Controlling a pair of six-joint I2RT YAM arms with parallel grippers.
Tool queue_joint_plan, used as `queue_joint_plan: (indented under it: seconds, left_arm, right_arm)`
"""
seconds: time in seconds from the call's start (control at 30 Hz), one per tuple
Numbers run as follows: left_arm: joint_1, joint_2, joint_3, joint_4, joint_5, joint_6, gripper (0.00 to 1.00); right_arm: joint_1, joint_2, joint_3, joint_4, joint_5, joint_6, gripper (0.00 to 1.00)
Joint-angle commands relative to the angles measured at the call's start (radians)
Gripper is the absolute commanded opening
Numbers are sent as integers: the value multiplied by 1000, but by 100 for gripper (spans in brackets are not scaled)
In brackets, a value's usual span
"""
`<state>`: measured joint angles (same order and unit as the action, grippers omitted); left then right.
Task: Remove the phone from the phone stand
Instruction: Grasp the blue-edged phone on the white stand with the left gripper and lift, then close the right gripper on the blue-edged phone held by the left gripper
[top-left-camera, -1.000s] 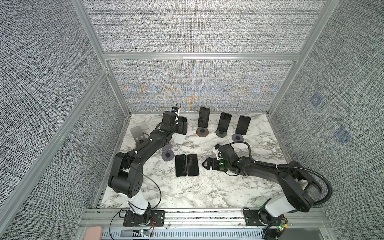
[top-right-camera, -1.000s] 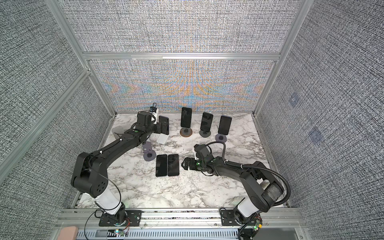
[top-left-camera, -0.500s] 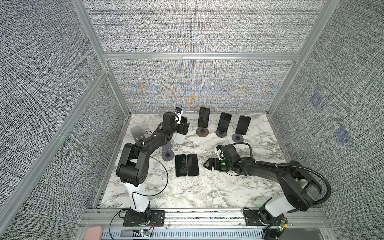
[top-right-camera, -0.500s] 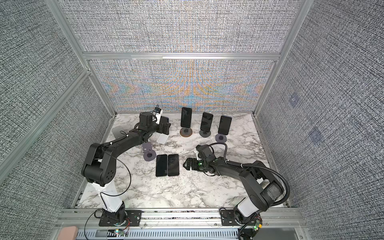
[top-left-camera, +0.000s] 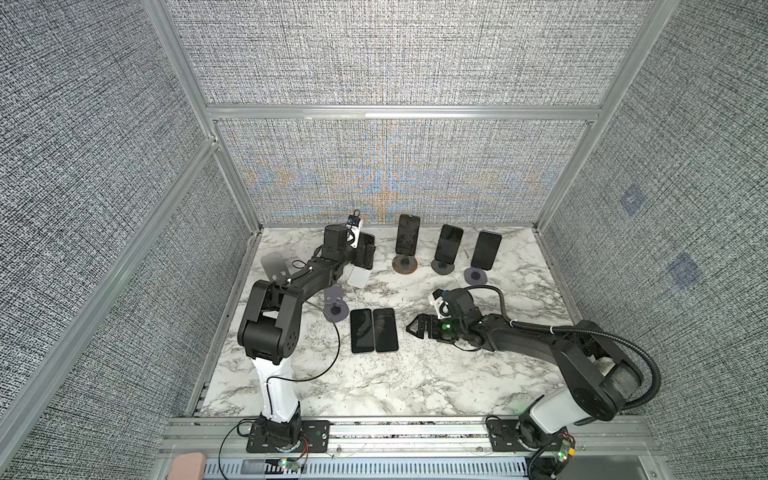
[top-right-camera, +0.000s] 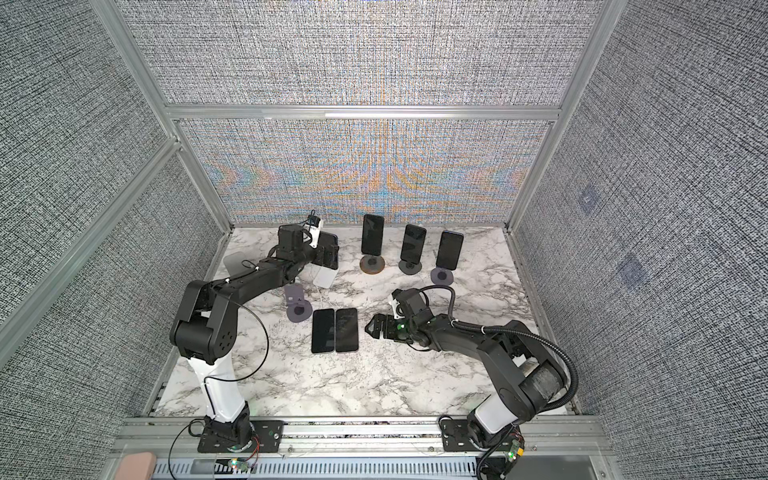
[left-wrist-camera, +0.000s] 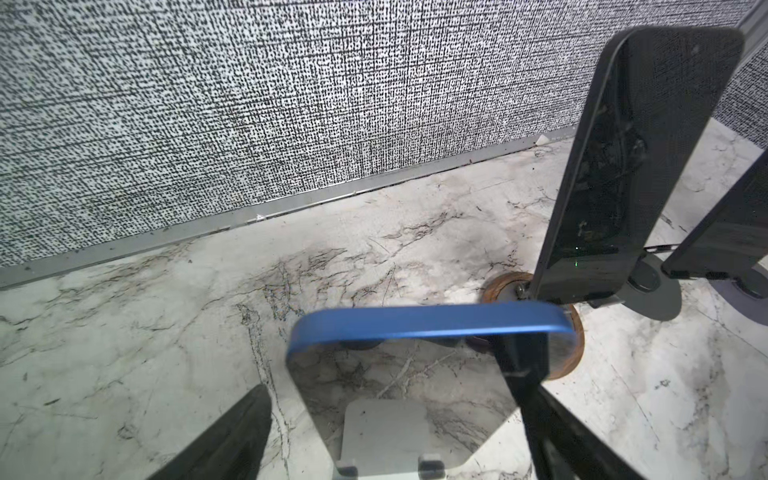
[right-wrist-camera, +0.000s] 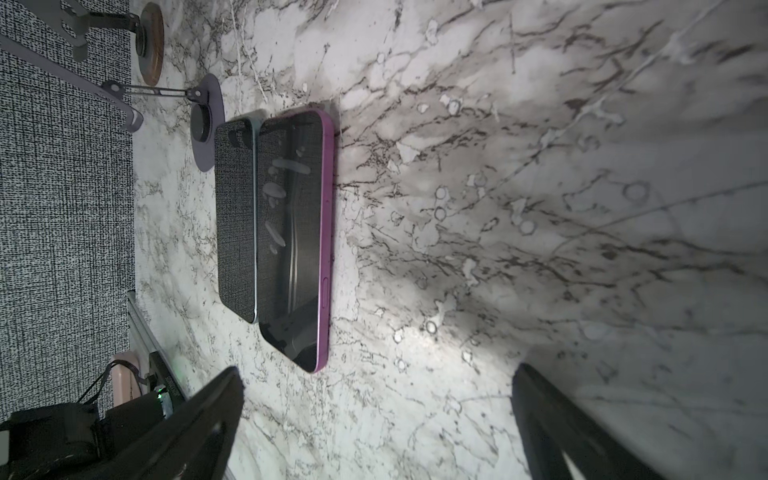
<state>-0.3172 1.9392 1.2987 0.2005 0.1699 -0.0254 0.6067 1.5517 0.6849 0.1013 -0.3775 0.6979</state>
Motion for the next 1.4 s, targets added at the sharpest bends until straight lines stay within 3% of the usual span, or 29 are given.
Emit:
queue_joint_plan:
  seconds: [0.0, 0.23, 0.63, 1.03, 1.2, 1.37]
  left_arm:
    - [1, 9, 12, 24, 17, 12, 87]
    - [1, 13, 20, 16, 21, 18, 77]
    - [1, -79, -6, -25, 21, -20, 76]
    - [0, -308, -81, -220, 179, -229, 72]
    - [0, -401, -218, -156, 374, -404, 71]
    - [-2, -508, -293, -234, 439, -470, 68]
  right_arm:
    - [-1, -1, 8, 3, -3, -2, 99]
    - [-3, -2, 8, -3, 5, -5, 99]
    - [-22, -50, 17, -25, -18, -25, 99]
    - [-30, -152, 188, -202, -24, -308, 97]
    - [-9, -209, 273, -244, 20, -383, 85]
    - [55, -202, 398, -346, 112, -488, 64]
